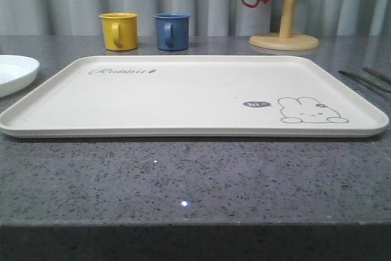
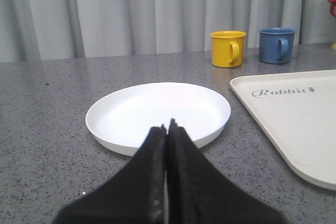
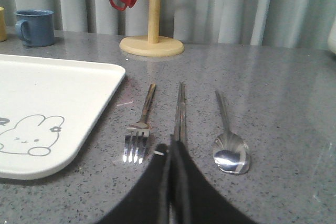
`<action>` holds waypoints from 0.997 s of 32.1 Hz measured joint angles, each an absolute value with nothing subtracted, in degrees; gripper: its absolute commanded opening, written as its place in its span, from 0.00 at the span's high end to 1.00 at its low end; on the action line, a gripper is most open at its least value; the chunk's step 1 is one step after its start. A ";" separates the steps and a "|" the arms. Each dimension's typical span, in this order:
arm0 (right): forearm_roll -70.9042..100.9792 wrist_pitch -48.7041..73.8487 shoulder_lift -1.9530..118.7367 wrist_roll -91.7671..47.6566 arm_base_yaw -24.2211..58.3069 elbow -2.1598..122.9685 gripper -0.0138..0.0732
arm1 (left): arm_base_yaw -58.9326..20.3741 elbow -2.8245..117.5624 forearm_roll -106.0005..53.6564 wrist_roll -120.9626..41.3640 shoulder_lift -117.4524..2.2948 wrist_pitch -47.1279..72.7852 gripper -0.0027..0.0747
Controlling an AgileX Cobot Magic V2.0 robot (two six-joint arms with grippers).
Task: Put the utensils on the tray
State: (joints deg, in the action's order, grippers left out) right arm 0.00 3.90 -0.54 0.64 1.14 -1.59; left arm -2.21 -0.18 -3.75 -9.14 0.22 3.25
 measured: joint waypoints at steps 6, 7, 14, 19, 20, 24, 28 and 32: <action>0.00 3.90 -0.54 0.64 1.14 -1.59 0.92 | -2.21 -0.18 -3.75 -9.14 0.22 3.25 0.99; 0.00 3.90 -0.54 0.64 1.14 -1.59 0.92 | -2.21 -0.18 -3.75 -9.14 0.22 3.25 0.99; 0.00 3.47 -0.54 0.64 1.14 -1.59 0.92 | -2.21 -0.18 -3.75 -9.14 0.22 3.25 0.99; 0.00 1.15 -0.54 0.64 1.14 -1.59 0.92 | -2.21 -0.18 -3.75 -9.14 0.22 2.43 0.99; 0.00 0.44 -0.54 0.54 1.14 -1.59 0.92 | -2.21 -0.18 -3.75 -9.14 0.22 1.63 0.99; 1.31 1.20 -0.54 0.54 1.14 -0.67 0.92 | -2.21 0.06 -3.75 -9.14 0.22 -0.32 0.99; 1.81 6.39 -0.54 0.54 1.14 5.41 0.92 | -2.21 3.97 -3.75 -9.14 0.22 0.86 0.99; 1.89 12.56 1.79 0.54 1.14 14.25 0.92 | -2.21 13.94 -3.75 -9.14 -2.10 5.95 0.99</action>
State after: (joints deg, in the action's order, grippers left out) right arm 1.89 12.56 1.79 0.54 1.14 14.25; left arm -2.21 13.94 -3.75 -9.14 -2.10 5.95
